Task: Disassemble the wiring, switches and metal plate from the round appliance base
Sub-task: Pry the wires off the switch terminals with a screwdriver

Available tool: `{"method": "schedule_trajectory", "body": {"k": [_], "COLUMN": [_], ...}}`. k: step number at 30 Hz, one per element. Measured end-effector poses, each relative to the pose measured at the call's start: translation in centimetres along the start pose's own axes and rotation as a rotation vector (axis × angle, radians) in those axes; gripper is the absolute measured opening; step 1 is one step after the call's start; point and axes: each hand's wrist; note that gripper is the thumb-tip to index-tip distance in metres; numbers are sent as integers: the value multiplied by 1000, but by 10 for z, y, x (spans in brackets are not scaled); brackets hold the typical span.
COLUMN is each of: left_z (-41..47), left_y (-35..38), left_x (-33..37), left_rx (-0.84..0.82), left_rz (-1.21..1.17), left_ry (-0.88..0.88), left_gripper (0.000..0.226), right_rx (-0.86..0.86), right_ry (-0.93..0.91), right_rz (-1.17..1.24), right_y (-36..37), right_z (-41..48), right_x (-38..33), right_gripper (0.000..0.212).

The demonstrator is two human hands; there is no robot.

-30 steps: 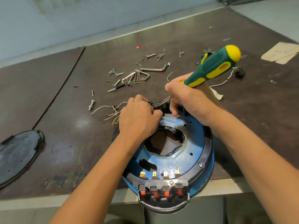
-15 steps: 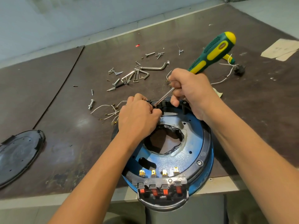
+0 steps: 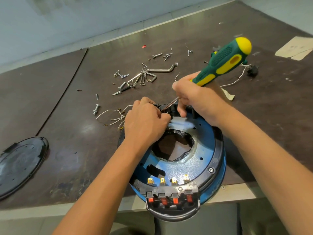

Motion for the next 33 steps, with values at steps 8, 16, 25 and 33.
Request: {"method": "schedule_trajectory", "body": {"k": [8, 16, 25, 33], "left_z": [2, 3, 2, 1], "left_y": [0, -1, 0, 0], "left_x": [-1, 0, 1, -1], "left_rx": [11, -5, 26, 9], "left_rz": [-19, -87, -114, -93], "left_ry": [-39, -95, -91, -57], "left_gripper": [39, 28, 28, 29], "right_rx": [-44, 213, 241, 251], "right_ry": [-100, 7, 132, 200], "right_rz": [-170, -67, 19, 163], "right_y": [-3, 14, 15, 12], "right_z": [-13, 0, 13, 19], "right_x": [-3, -1, -2, 0], "right_gripper": [56, 47, 30, 20]}}
Point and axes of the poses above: each hand's wrist, its own z-axis towards the middle knuckle, its own y-axis out of the palm, x = y × z, and after that the axes turned 5 degrees about y, right-handed
